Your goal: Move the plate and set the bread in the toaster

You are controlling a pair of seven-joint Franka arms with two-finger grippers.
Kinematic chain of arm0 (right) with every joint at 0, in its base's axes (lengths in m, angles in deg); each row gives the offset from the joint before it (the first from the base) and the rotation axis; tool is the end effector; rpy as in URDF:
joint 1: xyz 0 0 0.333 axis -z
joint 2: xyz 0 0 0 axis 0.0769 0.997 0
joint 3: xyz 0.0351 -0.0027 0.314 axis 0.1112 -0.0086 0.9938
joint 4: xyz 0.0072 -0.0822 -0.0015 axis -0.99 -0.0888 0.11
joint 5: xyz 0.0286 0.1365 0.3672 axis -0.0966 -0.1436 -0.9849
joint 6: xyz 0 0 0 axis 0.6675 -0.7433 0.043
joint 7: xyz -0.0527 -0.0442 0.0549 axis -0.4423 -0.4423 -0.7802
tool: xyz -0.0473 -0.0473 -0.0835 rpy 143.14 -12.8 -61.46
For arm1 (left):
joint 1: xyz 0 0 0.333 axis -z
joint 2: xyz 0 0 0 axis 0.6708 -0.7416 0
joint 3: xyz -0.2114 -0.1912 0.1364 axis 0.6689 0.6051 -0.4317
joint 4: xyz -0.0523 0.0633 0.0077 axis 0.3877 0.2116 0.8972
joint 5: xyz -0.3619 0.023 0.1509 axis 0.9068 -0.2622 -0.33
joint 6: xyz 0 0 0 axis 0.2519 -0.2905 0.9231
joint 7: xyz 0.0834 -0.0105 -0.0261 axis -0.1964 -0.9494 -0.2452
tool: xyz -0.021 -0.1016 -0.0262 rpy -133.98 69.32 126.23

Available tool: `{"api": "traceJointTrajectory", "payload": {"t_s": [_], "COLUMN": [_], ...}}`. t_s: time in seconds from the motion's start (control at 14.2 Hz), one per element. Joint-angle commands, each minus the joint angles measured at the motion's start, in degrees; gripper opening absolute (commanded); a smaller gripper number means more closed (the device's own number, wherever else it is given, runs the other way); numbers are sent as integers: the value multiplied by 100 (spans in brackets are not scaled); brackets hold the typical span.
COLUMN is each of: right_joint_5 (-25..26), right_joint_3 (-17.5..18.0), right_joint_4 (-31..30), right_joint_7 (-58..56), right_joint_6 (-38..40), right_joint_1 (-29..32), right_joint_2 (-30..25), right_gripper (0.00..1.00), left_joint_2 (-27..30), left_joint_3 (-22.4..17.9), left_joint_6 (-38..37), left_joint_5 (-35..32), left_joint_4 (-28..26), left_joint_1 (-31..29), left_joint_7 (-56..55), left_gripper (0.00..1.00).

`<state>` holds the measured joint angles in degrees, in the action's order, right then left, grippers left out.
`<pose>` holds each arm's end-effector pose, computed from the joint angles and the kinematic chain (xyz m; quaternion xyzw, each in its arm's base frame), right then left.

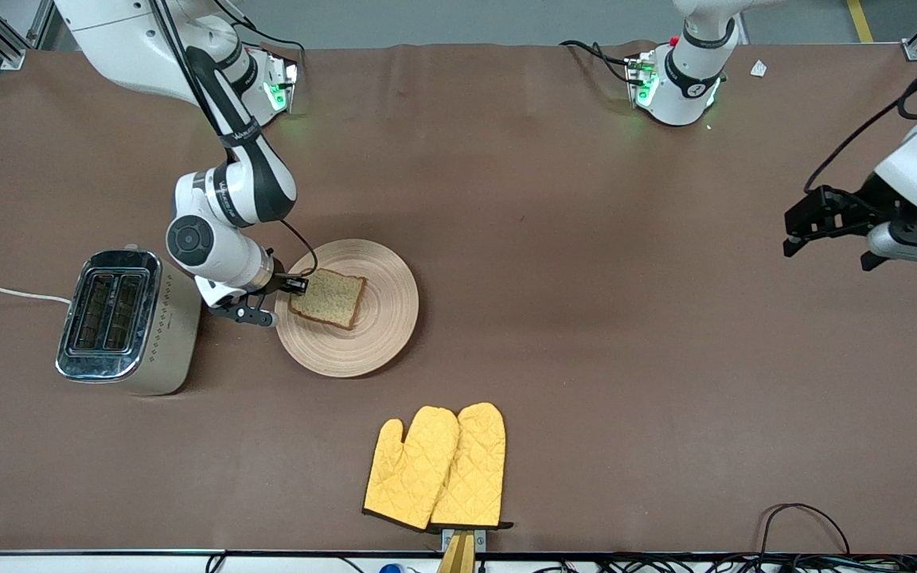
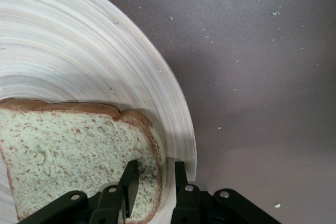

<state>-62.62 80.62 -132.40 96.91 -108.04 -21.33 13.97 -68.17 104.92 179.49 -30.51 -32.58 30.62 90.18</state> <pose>0.5297 0.1636 0.2216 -0.9901 0.1172 0.0738 0.0249 0.5815 -0.0874 0.6333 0.9919 -0.1042 0.0720 0.0128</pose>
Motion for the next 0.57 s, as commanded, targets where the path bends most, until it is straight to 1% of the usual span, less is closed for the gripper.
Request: {"api": "traceJointTrajectory", "payload": {"t_s": [0.0,0.14,0.28,0.42,0.49], "right_joint_5": [-89,-89,-89,-89,-89], "right_joint_3": [25,25,25,25,25], "right_joint_4": [13,21,21,21,30], "right_joint_7": [-121,-121,-121,-121,-130], "right_joint_6": [-17,-34,-52,-61,-69], "right_joint_1": [-13,-22,-39,-39,-31], "right_joint_2": [36,45,72,98,124], "right_gripper": [29,28,25,24,24], "left_joint_2": [550,559,559,568,576], "left_joint_3": [8,8,-80,-500,-842], "left_joint_6": [189,75,-5,-22,-83], "left_joint_5": [86,86,15,-2,-2], "left_joint_4": [-624,-563,-448,-439,-439], "left_joint_1": [-53,-18,200,621,954], "left_joint_7": [-31,-49,-58,-66,-66], "left_gripper": [100,100,100,100,100]}}
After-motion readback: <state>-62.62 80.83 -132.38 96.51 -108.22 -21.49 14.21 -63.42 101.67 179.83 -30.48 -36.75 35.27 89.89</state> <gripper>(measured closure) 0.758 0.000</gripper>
